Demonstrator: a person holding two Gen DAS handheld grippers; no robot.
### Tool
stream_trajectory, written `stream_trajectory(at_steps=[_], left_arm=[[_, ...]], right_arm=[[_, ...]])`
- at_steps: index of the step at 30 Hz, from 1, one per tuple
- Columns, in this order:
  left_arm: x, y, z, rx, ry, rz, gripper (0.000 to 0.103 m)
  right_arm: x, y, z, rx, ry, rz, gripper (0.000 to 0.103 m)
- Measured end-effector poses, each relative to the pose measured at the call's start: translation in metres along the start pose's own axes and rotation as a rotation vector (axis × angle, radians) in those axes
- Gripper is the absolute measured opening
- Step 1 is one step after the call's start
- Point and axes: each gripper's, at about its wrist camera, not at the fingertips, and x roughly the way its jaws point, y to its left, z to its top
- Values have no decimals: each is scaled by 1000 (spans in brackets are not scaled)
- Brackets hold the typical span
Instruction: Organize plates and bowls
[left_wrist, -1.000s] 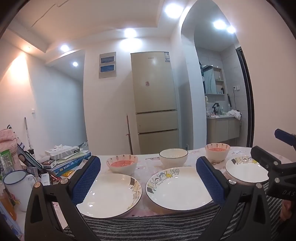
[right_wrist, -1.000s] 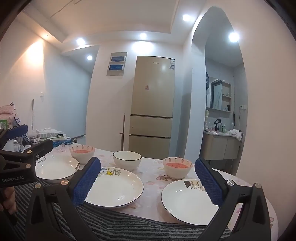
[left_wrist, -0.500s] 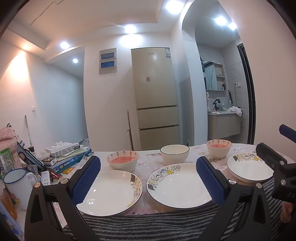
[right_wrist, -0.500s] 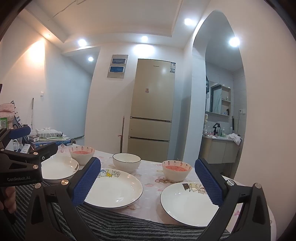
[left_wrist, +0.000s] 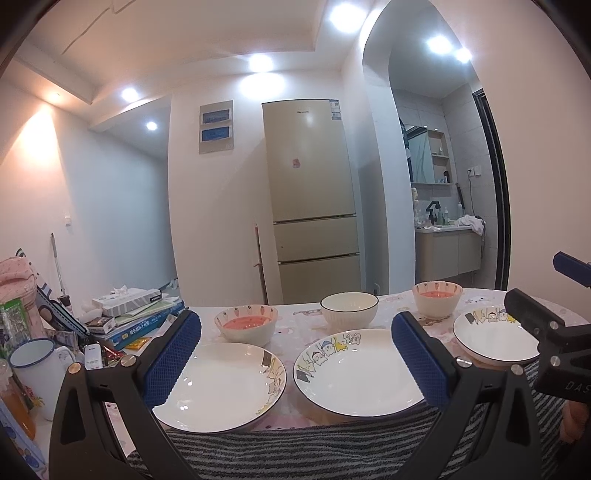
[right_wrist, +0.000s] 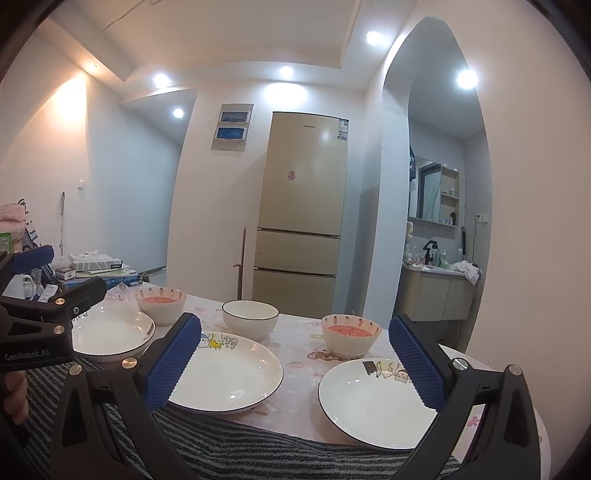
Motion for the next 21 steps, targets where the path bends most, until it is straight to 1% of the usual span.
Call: stream_trajectory(at_steps=[5, 9, 15, 21], left_arm=[[-6, -1, 1, 6, -32, 7, 103], [-12, -4, 2, 21, -59, 4, 103], [-13, -1, 2, 13, -73, -1, 103], [-11, 1, 0, 9, -65, 3, 103]], right_arm=[[5, -3, -1, 10, 20, -2, 103], [2, -6, -2, 24, 10, -6, 103], [1, -9, -2, 34, 5, -6, 103], [2, -10, -2, 30, 14, -7, 103]])
